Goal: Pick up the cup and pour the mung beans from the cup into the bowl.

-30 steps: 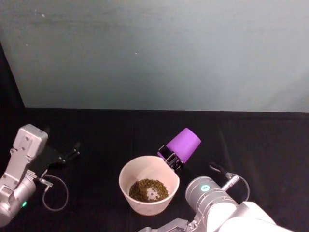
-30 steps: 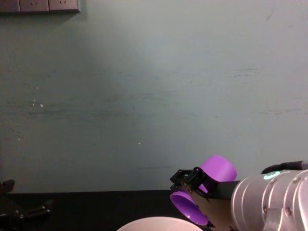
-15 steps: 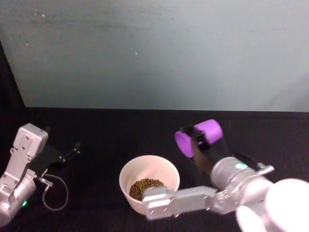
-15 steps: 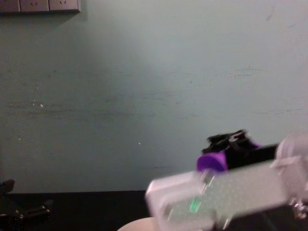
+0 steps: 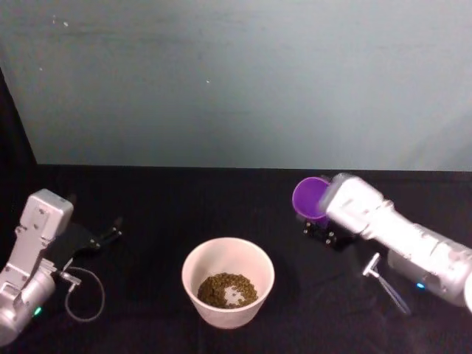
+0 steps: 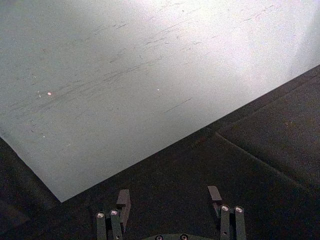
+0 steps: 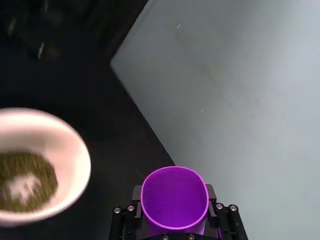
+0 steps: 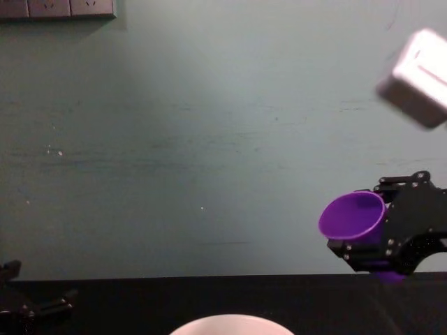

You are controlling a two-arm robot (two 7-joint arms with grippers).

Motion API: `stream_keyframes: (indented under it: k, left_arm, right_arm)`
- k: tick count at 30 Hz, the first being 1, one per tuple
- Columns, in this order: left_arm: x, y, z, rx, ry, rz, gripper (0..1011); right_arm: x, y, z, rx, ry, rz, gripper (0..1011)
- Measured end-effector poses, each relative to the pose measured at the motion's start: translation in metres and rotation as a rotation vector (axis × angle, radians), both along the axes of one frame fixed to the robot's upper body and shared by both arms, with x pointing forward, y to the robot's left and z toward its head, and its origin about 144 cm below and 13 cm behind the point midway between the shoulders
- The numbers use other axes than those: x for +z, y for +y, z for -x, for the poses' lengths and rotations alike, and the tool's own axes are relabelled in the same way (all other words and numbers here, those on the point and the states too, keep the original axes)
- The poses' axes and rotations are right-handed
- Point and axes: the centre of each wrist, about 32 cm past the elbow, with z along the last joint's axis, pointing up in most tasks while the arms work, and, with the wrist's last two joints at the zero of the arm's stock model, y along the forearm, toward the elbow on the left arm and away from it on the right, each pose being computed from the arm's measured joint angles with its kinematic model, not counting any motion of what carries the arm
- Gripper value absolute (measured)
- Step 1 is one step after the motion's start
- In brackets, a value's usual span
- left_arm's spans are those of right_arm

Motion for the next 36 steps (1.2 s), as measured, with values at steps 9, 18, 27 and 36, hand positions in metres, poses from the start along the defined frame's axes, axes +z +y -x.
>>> stream_keyframes:
  k: [9, 18, 27, 36]
  left_arm:
    - [0.000, 0.000, 0.000, 0.000, 0.000, 0.000, 1003]
    - [0.000, 0.000, 0.000, 0.000, 0.000, 0.000, 1003]
    - [0.000, 0.000, 0.000, 0.000, 0.000, 0.000, 1003]
    - [0.000, 0.000, 0.000, 0.000, 0.000, 0.000, 1004]
  right_arm:
    - [-0.025, -0.024, -0.011, 0.036, 0.160, -0.395, 726]
    - [-0.026, -0.027, -0.013, 0.043, 0.182, -0.451, 724]
    - [-0.026, -0.027, -0.013, 0.047, 0.180, -0.450, 726]
    - [-0.037, -0.035, -0.016, 0.095, 0.205, -0.519, 724]
